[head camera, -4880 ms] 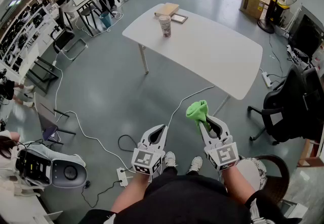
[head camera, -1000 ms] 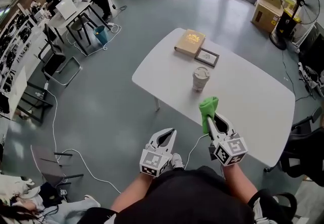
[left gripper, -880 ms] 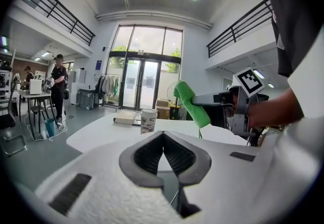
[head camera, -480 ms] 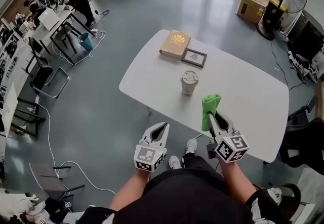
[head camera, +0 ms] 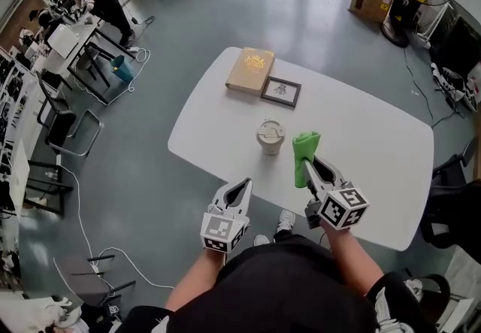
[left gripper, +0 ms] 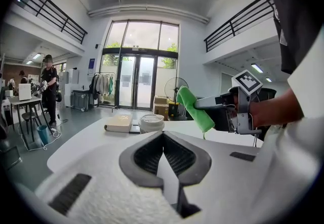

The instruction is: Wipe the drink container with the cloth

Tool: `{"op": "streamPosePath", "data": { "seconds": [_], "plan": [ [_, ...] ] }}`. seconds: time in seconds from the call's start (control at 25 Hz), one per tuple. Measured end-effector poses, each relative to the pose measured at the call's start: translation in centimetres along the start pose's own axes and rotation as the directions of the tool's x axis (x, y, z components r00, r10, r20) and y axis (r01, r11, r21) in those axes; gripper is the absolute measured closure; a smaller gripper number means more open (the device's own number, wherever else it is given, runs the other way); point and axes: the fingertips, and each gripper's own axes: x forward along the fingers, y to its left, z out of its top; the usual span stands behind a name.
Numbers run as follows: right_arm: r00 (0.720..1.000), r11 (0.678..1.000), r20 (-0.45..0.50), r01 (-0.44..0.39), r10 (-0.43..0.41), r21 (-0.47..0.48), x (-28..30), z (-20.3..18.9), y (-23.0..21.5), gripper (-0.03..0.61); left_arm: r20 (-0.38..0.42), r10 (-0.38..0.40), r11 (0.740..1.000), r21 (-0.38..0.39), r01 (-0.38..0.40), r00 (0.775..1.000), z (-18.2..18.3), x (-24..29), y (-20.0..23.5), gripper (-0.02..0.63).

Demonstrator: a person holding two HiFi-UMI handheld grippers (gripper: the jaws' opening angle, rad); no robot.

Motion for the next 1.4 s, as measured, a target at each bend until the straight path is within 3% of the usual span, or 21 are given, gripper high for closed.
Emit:
{"op": "streamPosePath", "data": {
  "seconds": [0.28,0.68,0.88,1.24,1.4],
  "plan": [
    [0.995,0.994,-0.083,-0.044,0.053,0.098,3.8,-0.3,-4.3,0.488,-0.018,0.050,0.999,0.007,-0.050,0.999,0.2,3.9,1.4,0.604],
    [0.976,0.947,-0.165,-0.082,0.139,0.311,7.9,-2.8,-7.3,0.488,-0.029,0.056,0.998,-0.014,-0.057,0.998,0.3,5.4,1.8,0.604],
    [0.949,0.944,-0.254,-0.102,0.188,0.314,10.5,-4.0,-8.5,0.488,-0.064,0.032,0.999,-0.030,-0.034,0.997,-1.6,6.0,2.8,0.604],
    [0.950,0.930,-0.256,-0.080,0.181,0.360,11.8,-4.3,-8.2,0.488,-0.105,-0.009,1.000,-0.009,0.008,0.994,-2.3,7.5,4.1,0.604],
    [0.944,0.939,-0.289,-0.053,0.158,0.341,12.2,-5.6,-8.0,0.486,-0.121,-0.018,1.000,-0.019,0.016,0.992,-2.6,7.7,4.3,0.604]
  ]
}}
